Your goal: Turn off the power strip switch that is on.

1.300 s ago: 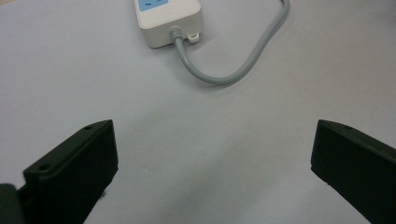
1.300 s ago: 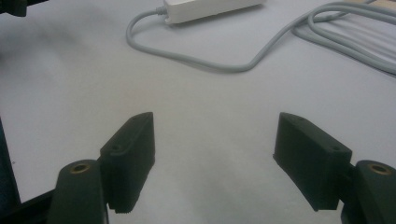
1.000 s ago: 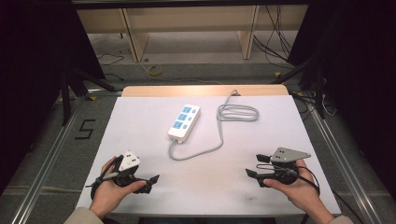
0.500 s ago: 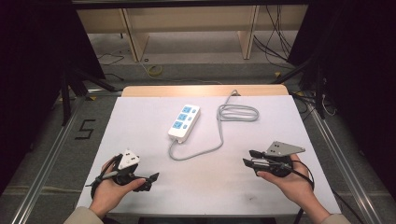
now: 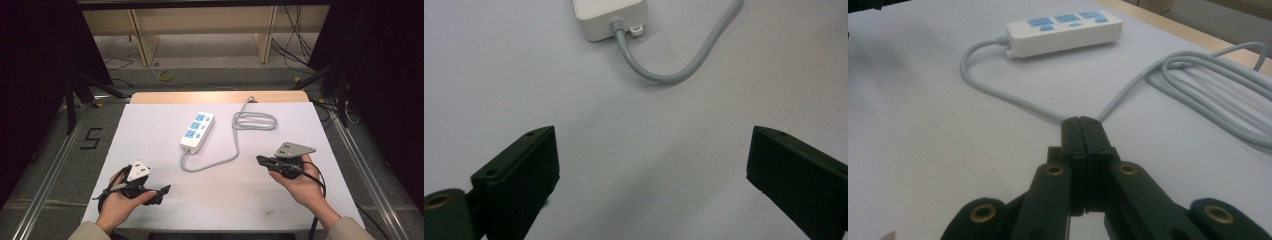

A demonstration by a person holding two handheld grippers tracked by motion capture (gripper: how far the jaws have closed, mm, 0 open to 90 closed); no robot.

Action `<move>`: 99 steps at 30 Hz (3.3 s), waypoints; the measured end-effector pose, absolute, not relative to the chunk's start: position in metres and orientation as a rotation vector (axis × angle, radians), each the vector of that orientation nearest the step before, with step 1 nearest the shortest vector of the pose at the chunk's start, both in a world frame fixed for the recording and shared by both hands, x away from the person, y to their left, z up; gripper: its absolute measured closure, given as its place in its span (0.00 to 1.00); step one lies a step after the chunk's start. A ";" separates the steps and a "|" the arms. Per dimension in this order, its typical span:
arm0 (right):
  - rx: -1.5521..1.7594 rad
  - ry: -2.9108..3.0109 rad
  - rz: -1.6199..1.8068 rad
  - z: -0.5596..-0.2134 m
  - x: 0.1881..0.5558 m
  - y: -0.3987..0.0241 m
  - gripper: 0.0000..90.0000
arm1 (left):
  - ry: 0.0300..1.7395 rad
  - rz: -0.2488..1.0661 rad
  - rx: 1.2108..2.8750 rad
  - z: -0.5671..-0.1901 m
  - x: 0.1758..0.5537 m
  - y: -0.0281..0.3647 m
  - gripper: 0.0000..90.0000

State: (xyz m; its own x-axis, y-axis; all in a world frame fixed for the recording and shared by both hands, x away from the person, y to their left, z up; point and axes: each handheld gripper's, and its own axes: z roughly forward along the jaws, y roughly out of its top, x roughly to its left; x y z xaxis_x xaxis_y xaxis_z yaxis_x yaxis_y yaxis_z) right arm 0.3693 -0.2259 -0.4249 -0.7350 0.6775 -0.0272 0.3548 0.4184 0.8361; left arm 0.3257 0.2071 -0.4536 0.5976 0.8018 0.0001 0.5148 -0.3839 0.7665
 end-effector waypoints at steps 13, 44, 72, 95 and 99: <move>0.891 2.324 1.224 -0.419 0.387 -0.211 1.00 | 1.039 0.488 2.075 -0.453 0.327 0.208 0.09; 0.885 2.370 1.196 -0.416 0.423 -0.181 1.00 | 1.036 0.502 2.076 -0.454 0.328 0.206 0.09; 0.891 2.385 1.187 -0.415 0.450 -0.156 1.00 | 1.037 0.509 2.079 -0.454 0.328 0.206 0.09; 0.903 2.403 1.168 -0.417 0.470 -0.135 1.00 | 1.031 0.508 2.081 -0.454 0.328 0.205 0.09; 0.899 2.409 1.159 -0.418 0.474 -0.130 1.00 | 1.032 0.507 2.079 -0.454 0.328 0.205 0.09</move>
